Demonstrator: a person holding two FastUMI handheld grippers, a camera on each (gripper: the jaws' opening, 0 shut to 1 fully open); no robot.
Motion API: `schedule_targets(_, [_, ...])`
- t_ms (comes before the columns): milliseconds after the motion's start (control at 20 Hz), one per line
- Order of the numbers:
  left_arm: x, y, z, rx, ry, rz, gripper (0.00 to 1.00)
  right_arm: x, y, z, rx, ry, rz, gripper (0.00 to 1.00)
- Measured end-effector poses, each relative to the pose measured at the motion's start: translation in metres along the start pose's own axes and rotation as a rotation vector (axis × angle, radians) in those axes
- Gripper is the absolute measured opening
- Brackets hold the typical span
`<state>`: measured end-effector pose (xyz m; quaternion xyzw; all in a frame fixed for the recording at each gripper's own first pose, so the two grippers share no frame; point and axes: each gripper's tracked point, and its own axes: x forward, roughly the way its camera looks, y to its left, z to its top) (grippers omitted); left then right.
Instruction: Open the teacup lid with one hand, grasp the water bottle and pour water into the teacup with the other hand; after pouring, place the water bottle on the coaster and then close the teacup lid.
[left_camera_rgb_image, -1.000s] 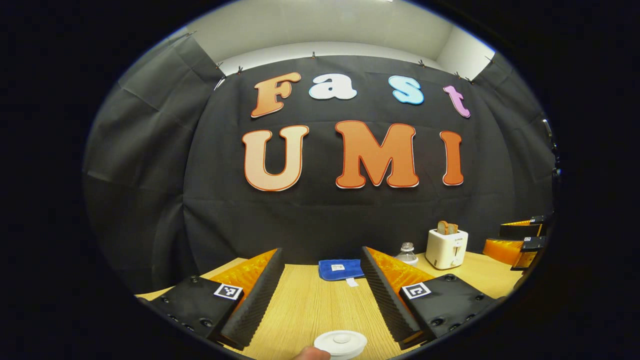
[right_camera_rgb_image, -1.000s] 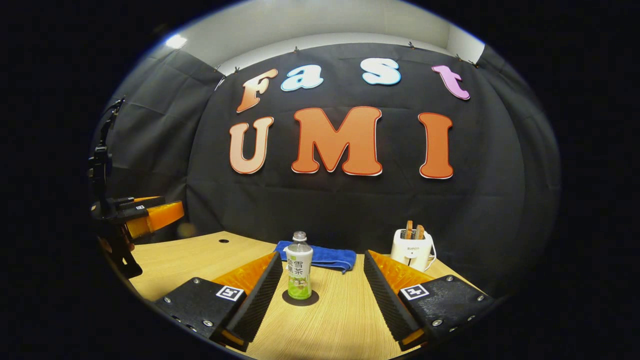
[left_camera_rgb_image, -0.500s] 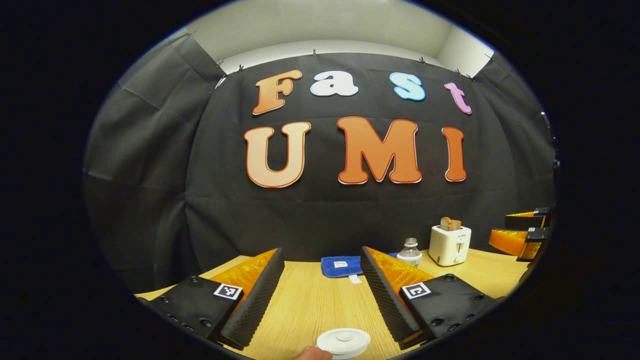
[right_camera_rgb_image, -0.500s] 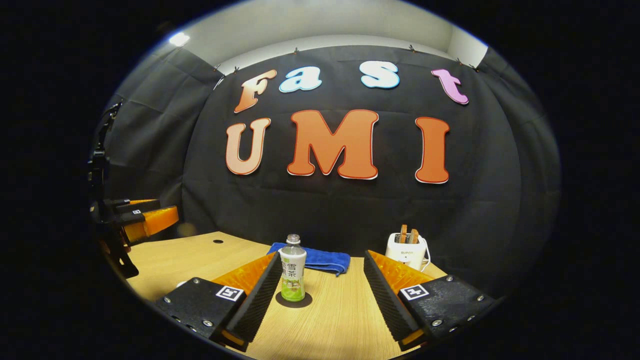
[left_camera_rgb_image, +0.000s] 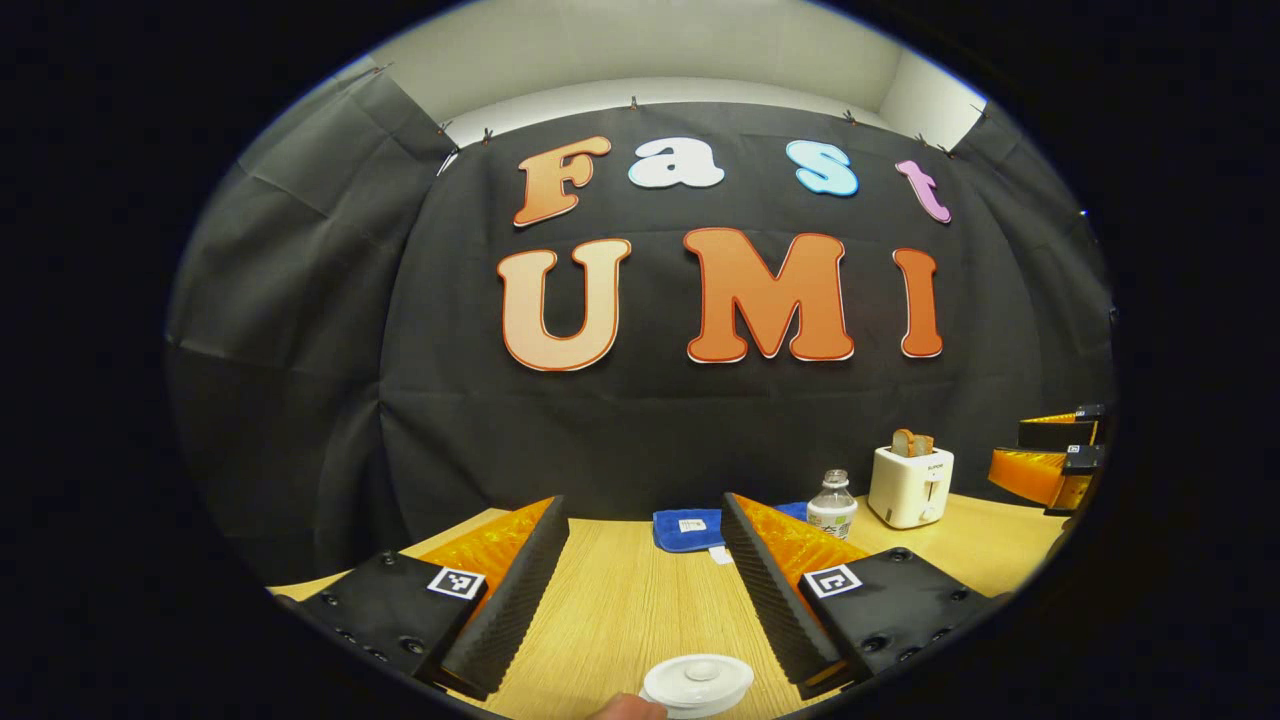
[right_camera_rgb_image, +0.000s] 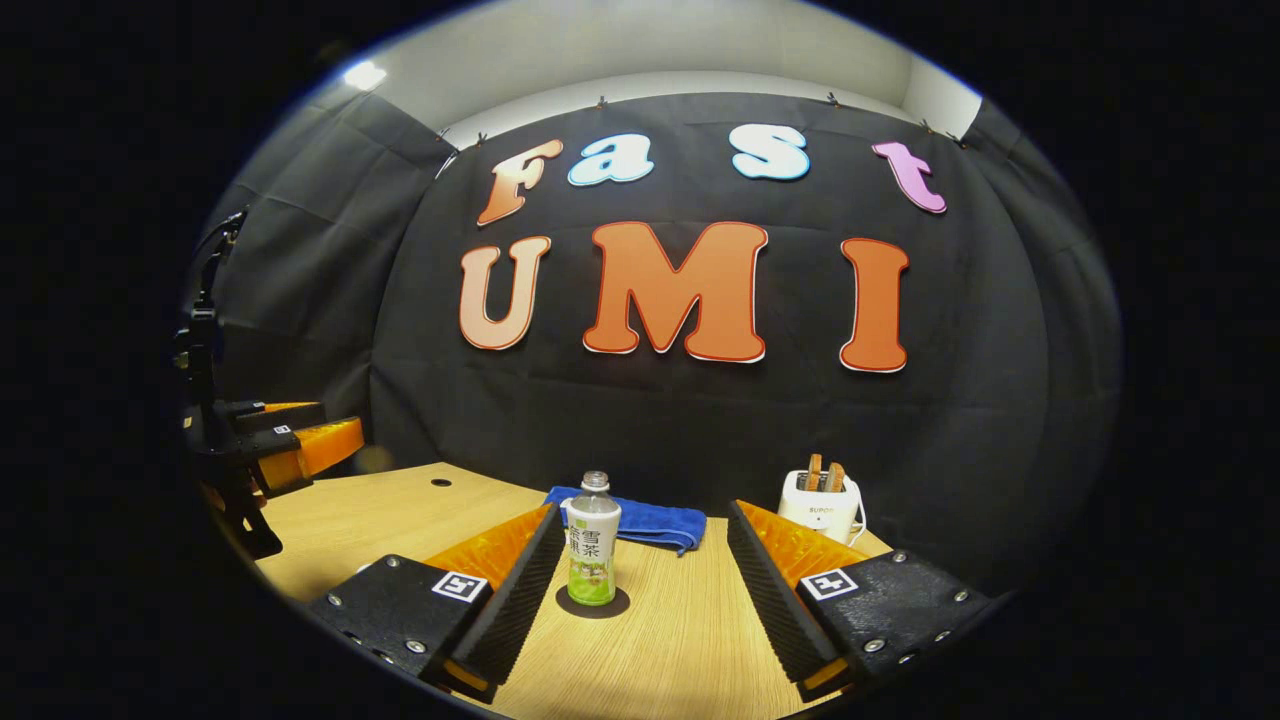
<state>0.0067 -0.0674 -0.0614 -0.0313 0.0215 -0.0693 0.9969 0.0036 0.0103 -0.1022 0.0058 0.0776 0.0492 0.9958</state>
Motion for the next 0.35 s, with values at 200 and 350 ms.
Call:
schedule_targets(200, [-0.0014,0.0033,0.0027,0.004,-0.010,0.004,1.00,0.0005,0.0028,0.0040,-0.005,-0.009,0.003,0.98])
schedule_targets(350, [-0.0022,0.0019,0.0028,0.003,-0.012,0.001,1.00,0.0004,0.0045,0.0042,-0.002,-0.011,0.005,0.98])
